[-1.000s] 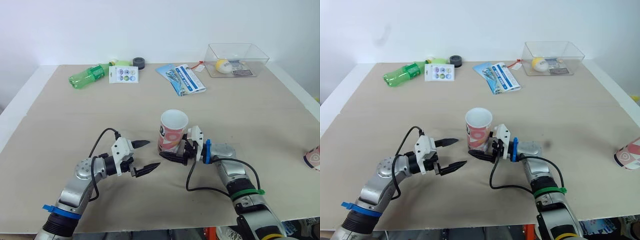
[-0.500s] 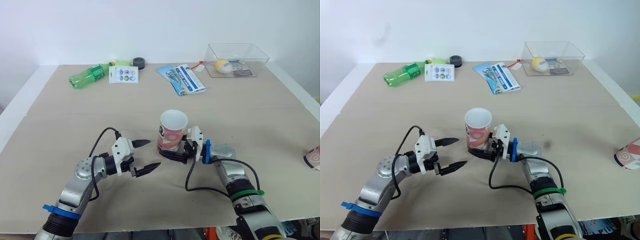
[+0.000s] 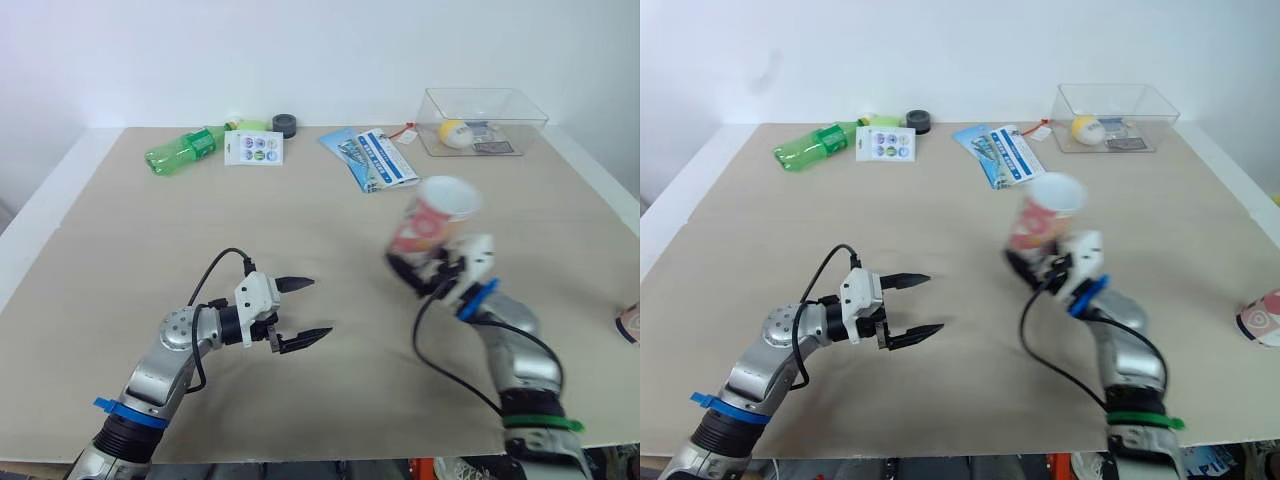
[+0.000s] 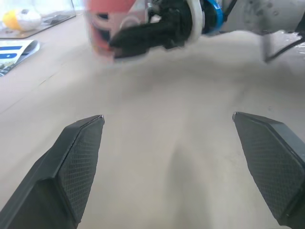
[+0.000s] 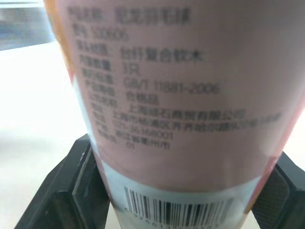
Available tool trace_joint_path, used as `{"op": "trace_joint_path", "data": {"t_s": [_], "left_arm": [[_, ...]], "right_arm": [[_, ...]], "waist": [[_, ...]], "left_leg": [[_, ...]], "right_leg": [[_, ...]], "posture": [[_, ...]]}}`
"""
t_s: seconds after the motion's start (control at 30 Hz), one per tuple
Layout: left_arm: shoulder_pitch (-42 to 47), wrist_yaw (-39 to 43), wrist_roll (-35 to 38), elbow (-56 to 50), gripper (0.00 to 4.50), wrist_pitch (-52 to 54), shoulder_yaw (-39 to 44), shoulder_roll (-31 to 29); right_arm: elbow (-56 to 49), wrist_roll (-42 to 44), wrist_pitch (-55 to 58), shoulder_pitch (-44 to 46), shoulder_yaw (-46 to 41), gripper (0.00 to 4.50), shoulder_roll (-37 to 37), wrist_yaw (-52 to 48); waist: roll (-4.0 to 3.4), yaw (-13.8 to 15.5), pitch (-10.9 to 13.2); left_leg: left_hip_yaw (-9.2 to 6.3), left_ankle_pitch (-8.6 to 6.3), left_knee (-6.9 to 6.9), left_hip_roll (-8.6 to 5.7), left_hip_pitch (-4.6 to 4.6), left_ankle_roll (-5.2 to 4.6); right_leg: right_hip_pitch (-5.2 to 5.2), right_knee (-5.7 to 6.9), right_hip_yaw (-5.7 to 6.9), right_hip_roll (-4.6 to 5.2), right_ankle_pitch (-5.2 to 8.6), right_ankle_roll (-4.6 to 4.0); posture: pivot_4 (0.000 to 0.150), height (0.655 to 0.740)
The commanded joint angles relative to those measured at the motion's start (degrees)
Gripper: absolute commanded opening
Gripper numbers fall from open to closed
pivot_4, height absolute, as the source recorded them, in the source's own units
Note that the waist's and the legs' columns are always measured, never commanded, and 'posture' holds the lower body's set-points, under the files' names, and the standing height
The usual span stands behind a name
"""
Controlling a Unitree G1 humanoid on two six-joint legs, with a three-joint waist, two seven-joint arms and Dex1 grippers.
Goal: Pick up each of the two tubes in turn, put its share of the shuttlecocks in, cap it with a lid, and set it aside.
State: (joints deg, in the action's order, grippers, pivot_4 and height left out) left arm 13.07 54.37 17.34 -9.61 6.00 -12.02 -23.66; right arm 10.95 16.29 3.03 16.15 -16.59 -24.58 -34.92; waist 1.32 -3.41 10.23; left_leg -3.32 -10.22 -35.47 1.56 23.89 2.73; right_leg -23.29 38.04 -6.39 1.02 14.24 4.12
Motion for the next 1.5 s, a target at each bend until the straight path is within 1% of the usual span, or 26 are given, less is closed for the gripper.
{"op": "trace_joint_path", "data": {"t_s": [0.03,0.1,0.27,0.5,0.53,0.57,0.67,0.8,0.93,1.07,1.2,1.33,1.4,1.5], "left_arm": [[0.08,-0.15,-0.28,-2.32,4.50,-0.91,-1.62,1.06],[-0.19,-0.76,-0.10,-2.58,4.50,-0.89,-2.26,2.00],[-0.48,-1.22,-0.18,-3.05,4.50,-0.74,-3.28,3.24],[0.81,-1.13,0.00,-2.41,4.50,-0.54,-3.37,3.40],[0.99,-1.09,-0.01,-2.29,4.50,-0.52,-3.39,3.39],[1.05,-1.08,-0.03,-2.23,4.50,-0.53,-3.42,3.38],[1.28,-0.90,-0.12,-1.89,4.50,-0.62,-3.50,3.26],[1.83,-0.56,-0.19,-0.99,4.50,-0.83,-3.50,3.23],[3.06,0.02,-0.30,0.79,4.50,-1.28,-3.52,3.45],[3.78,1.41,0.22,2.36,4.50,-1.00,-3.46,3.44],[4.85,2.45,0.09,4.68,4.50,-1.84,-2.66,3.21],[6.48,3.40,-0.43,7.64,4.50,-3.00,-2.02,2.72],[6.98,3.47,-1.17,9.10,4.50,-3.89,-1.92,2.33],[6.99,2.32,-2.01,10.23,4.50,-4.48,-1.32,2.19]], "right_arm": [[0.19,-3.26,0.98,-2.01,-9.66,3.76,-2.33,15.35],[2.45,-4.44,1.13,-2.88,-12.14,3.76,-3.47,19.86],[8.25,-4.65,-0.12,-1.41,-14.27,3.76,-4.38,25.01],[13.90,-3.75,-0.33,0.09,-12.72,3.76,-4.91,24.11],[14.34,-3.66,-0.58,0.02,-12.68,4.06,-4.87,23.87],[14.58,-3.60,-0.81,-0.07,-12.65,4.46,-4.84,23.69],[13.98,-3.04,-0.66,-0.72,-12.58,4.49,-4.56,23.16],[9.89,-1.49,1.26,-2.84,-12.69,4.49,-3.54,23.02],[1.75,-0.27,3.41,-8.83,-12.74,4.49,-3.01,21.80],[-7.42,4.75,9.70,-14.81,-14.53,4.49,-1.05,21.70],[-15.12,6.96,10.49,-22.08,-14.06,4.49,-2.36,16.05],[-20.51,10.04,12.30,-27.46,-14.60,4.49,-3.54,11.30],[-24.24,12.82,13.34,-31.36,-13.34,4.49,-3.84,6.30],[-27.66,11.30,6.44,-36.25,-9.16,4.49,-5.86,-4.41]], "waist": [[0.00,0.33,0.00],[0.00,0.34,0.00],[-0.01,-0.67,-0.01],[-0.01,-0.97,0.00],[0.00,-0.97,0.00],[0.00,-0.97,0.00],[-0.01,-0.98,0.00],[0.00,-0.93,0.00],[0.00,-0.84,0.00],[0.00,-0.81,-0.01],[0.00,-0.81,0.00],[0.00,-0.80,0.00],[0.00,-0.83,0.00],[0.00,-0.88,0.00]], "left_leg": [[0.02,0.00,0.00,-0.02,0.01,0.00],[0.07,0.00,0.00,-0.03,-0.01,0.00],[0.16,0.00,0.02,0.01,-0.17,-0.01],[0.22,0.05,-0.05,-0.02,-0.25,-0.08],[0.22,0.05,-0.05,-0.02,-0.25,-0.08],[0.22,0.05,-0.04,-0.02,-0.25,-0.08],[0.22,0.05,-0.02,-0.02,-0.24,-0.08],[0.19,0.05,0.00,-0.01,-0.24,-0.08],[0.19,0.05,0.01,-0.02,-0.23,-0.08],[0.15,0.04,0.05,-0.02,-0.21,-0.08],[0.14,0.04,0.06,-0.01,-0.21,-0.08],[0.15,0.03,0.05,-0.01,-0.21,-0.07],[0.17,0.03,0.04,-0.02,-0.21,-0.06],[0.17,0.01,0.09,0.01,-0.21,-0.03]], "right_leg": [[0.00,0.00,-0.01,0.03,0.04,-0.04],[-0.01,-0.01,-0.06,0.04,0.06,-0.04],[0.03,0.00,-0.16,0.00,0.04,-0.22],[0.14,0.00,-0.25,0.01,-0.06,-0.16],[0.14,0.00,-0.25,0.01,-0.06,-0.16],[0.15,0.00,-0.25,0.01,-0.05,-0.16],[0.13,-0.01,-0.26,0.01,-0.03,-0.16],[0.14,-0.01,-0.26,-0.02,0.00,-0.15],[0.14,-0.01,-0.26,-0.01,0.03,-0.14],[0.12,-0.01,-0.21,0.00,0.09,-0.17],[0.12,-0.01,-0.20,-0.01,0.11,-0.18],[0.11,-0.01,-0.20,0.02,0.11,-0.18],[0.09,-0.01,-0.20,0.03,0.11,-0.18],[0.05,-0.01,-0.19,0.01,0.14,-0.23]], "posture": [[0.150,0.7400],[0.150,0.7400],[0.150,0.7400],[0.150,0.7400],[0.150,0.7400],[0.150,0.7400],[0.150,0.7400],[0.150,0.7400],[0.150,0.7400],[0.150,0.7400],[0.150,0.7400],[0.150,0.7400],[0.150,0.7400],[0.150,0.7400]]}}
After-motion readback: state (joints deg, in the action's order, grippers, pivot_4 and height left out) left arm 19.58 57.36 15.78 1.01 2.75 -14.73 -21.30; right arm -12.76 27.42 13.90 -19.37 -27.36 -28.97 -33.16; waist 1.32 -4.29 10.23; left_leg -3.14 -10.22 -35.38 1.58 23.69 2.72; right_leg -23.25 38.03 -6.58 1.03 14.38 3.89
